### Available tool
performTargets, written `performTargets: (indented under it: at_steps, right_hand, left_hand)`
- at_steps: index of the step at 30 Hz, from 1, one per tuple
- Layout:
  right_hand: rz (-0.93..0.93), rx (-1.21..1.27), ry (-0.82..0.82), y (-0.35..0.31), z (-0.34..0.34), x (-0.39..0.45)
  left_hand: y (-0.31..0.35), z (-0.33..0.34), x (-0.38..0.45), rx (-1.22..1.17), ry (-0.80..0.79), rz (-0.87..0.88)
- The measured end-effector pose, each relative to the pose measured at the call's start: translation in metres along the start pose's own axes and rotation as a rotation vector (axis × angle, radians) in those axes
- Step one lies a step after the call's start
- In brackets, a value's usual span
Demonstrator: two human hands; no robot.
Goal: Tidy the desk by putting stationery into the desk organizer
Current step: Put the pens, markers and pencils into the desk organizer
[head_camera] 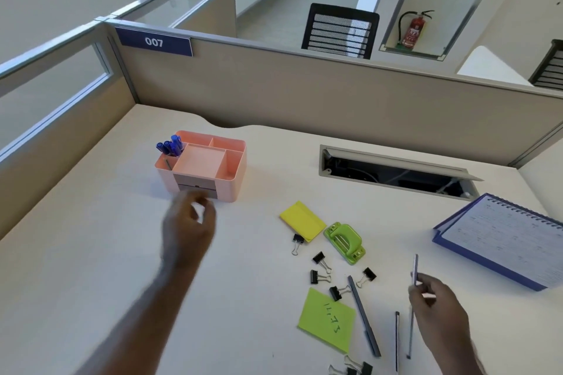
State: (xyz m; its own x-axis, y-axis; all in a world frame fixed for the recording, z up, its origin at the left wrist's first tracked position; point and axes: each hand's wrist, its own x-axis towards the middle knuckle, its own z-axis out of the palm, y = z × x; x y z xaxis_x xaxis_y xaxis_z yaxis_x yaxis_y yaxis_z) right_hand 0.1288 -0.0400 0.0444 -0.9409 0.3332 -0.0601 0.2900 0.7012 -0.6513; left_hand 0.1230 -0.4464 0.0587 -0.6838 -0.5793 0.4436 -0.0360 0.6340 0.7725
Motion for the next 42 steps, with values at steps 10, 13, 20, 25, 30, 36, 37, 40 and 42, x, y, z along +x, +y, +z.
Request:
performTargets:
  at_steps: [10,13,20,25,30,36,37,40,42]
  right_hand:
    - [0.298,1.044,-0.322,-0.057,0.013,-0.028]
    - [0.342,1.178,-0.370,-0.063,0.013,-0.033]
    - [0.334,1.235,-0.461,-0.068,0.014,-0.037]
    - [0.274,0.947,-0.466,-0.048,0.012,-0.031]
    - [0.350,0.818,-0.369,-0.020,-0.005,-0.019]
    - [0.397,0.801,-0.307,-0.004,-0.029,-0.015]
    - [0.399,0.809,-0.299,-0.001,-0.028,-0.014]
    - [0.365,0.828,-0.320,0.003,-0.023,-0.010]
    - [0.359,0.825,-0.356,0.000,-0.020,-0.009]
  left_hand:
    - [0.084,0.054,-0.139,-0.513,-0.784,-0.318]
    - [0.087,0.057,-0.133,-0.489,-0.698,-0.352]
    - [0.091,0.049,-0.107,-0.788,-0.649,-0.709]
    - [0.065,0.027,-0.059,-0.783,-0.417,-0.704]
    - [0.014,-0.030,0.021,-0.651,-0.173,-0.491]
    - [-0.024,-0.095,0.084,-0.596,0.118,-0.384]
    - [-0.029,-0.100,0.086,-0.596,0.129,-0.398]
    - [-0.040,-0.103,0.086,-0.614,0.146,-0.434]
    - [-0.045,-0.103,0.085,-0.626,0.159,-0.447]
